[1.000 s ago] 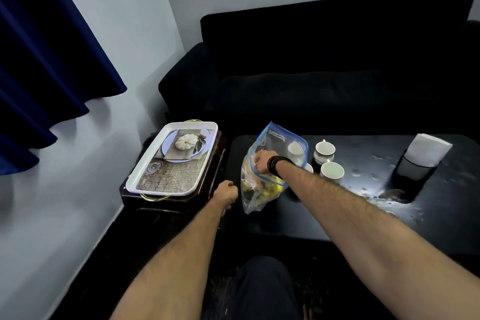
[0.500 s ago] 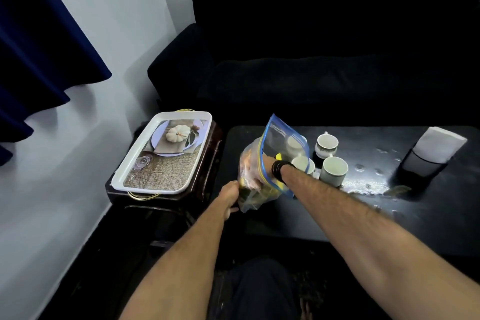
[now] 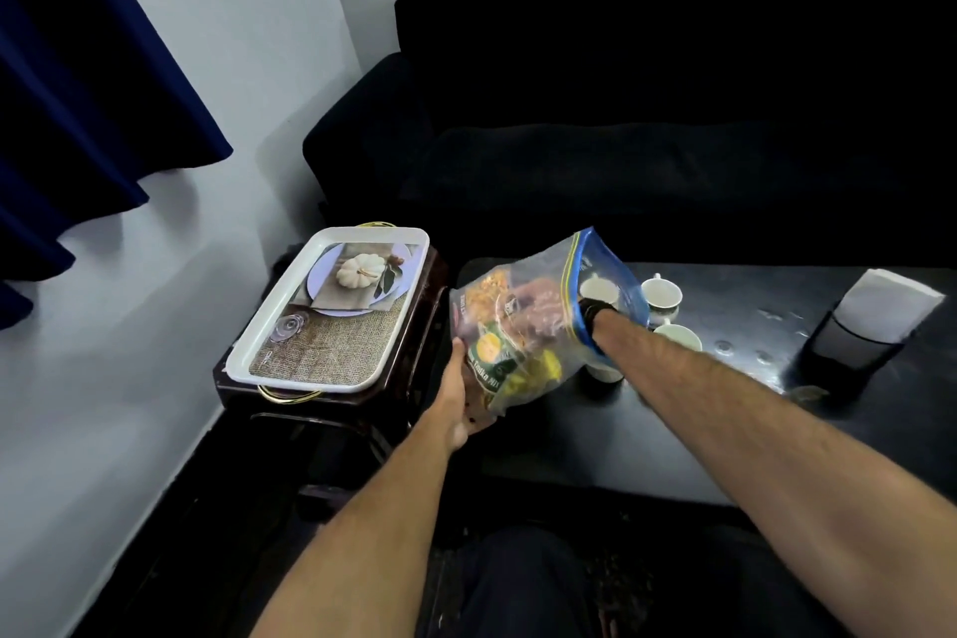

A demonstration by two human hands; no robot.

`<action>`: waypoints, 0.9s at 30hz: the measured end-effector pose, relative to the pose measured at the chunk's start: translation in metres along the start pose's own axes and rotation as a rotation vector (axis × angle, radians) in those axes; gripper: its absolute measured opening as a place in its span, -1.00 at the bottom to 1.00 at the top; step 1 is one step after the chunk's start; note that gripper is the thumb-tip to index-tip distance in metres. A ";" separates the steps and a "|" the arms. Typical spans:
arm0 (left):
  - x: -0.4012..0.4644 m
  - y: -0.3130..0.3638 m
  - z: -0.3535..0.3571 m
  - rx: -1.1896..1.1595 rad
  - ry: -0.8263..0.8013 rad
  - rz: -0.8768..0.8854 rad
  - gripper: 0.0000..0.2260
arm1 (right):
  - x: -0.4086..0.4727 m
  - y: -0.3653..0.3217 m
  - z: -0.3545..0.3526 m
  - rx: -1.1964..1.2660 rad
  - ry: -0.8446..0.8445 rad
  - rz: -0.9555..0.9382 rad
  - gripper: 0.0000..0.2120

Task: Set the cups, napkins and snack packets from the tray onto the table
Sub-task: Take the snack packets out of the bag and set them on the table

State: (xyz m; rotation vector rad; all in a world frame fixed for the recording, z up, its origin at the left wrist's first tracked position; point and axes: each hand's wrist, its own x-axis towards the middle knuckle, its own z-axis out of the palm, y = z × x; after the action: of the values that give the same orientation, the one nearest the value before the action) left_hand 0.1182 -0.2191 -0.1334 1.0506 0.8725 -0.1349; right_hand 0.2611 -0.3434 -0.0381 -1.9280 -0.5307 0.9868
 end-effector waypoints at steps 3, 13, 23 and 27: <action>0.000 0.003 0.003 -0.197 -0.098 0.001 -0.20 | -0.009 -0.010 -0.007 -0.037 0.025 -0.060 -0.59; -0.019 0.012 0.007 -0.388 -0.213 0.093 -0.59 | -0.028 -0.016 -0.036 -0.235 0.182 -0.125 -0.85; -0.035 0.052 -0.018 -0.565 0.004 0.348 -0.68 | -0.058 -0.004 -0.083 0.028 0.432 -0.094 -0.80; -0.043 0.070 -0.045 -0.604 0.041 0.399 -0.74 | -0.058 0.012 -0.104 0.220 0.703 -0.130 -0.66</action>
State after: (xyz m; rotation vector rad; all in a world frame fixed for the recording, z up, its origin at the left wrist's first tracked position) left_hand 0.0987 -0.1590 -0.0641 0.6375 0.6605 0.4630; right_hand 0.3106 -0.4422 0.0075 -1.8562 -0.1269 0.2289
